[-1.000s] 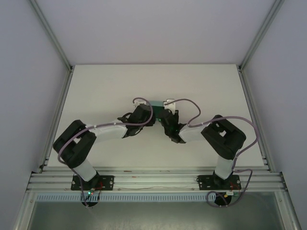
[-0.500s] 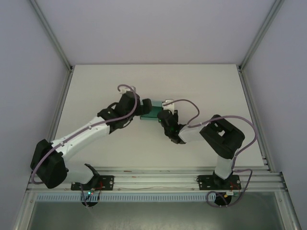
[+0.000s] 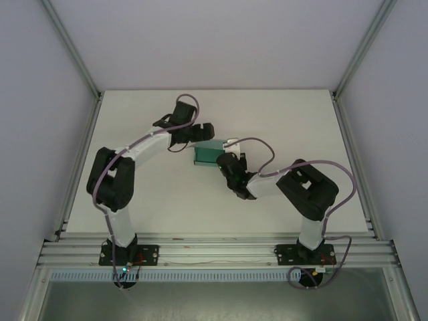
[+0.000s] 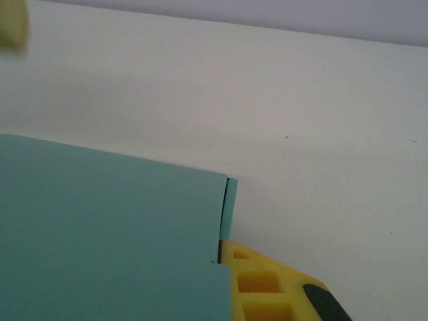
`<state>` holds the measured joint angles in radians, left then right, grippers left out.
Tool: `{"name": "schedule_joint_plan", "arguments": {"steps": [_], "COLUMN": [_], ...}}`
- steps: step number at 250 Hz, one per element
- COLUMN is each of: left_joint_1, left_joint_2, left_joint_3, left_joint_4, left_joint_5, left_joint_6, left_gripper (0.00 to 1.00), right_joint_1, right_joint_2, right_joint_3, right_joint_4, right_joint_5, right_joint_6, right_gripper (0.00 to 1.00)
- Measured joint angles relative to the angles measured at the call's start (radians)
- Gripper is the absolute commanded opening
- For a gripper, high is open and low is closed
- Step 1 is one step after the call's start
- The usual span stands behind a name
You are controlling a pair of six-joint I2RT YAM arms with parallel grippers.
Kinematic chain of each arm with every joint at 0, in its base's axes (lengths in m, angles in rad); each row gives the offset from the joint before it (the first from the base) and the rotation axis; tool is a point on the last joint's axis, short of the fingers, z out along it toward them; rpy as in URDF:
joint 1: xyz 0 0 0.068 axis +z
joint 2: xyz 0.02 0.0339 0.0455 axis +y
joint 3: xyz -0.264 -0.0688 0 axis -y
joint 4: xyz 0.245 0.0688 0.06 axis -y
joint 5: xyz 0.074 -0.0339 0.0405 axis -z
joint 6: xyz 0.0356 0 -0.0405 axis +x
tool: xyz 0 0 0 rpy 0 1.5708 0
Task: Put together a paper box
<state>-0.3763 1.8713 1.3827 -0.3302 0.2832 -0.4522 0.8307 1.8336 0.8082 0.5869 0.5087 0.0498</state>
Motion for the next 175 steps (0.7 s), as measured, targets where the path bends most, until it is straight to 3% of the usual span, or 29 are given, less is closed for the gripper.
{"name": "schedule_joint_plan", "arguments": {"steps": [28,95,118,175], "left_joint_1": [0.013,0.034,0.034,0.037], "left_joint_2": [0.045,0.044,0.044,0.024], "left_joint_3": [-0.002,-0.103,-0.129,-0.230], "left_joint_4": [-0.014,0.080,0.130,0.283], "left_joint_5": [0.044,0.105,0.122,0.143], "left_joint_6": [0.014,-0.015,-0.034,-0.082], "left_gripper": [0.77,0.68,0.67,0.62], "right_joint_1": [0.000,0.000,0.001,0.001], "right_joint_2": [0.000,-0.070,-0.154,-0.415], "right_joint_3": [0.003,-0.037,-0.076,-0.137], "right_joint_4": [-0.044,-0.183,-0.240,-0.349], "right_joint_5": [-0.015,-0.090,-0.132,-0.247], "right_joint_6": [-0.003,0.013,0.032,0.080], "right_gripper": [0.23,0.69,0.78,0.88]}}
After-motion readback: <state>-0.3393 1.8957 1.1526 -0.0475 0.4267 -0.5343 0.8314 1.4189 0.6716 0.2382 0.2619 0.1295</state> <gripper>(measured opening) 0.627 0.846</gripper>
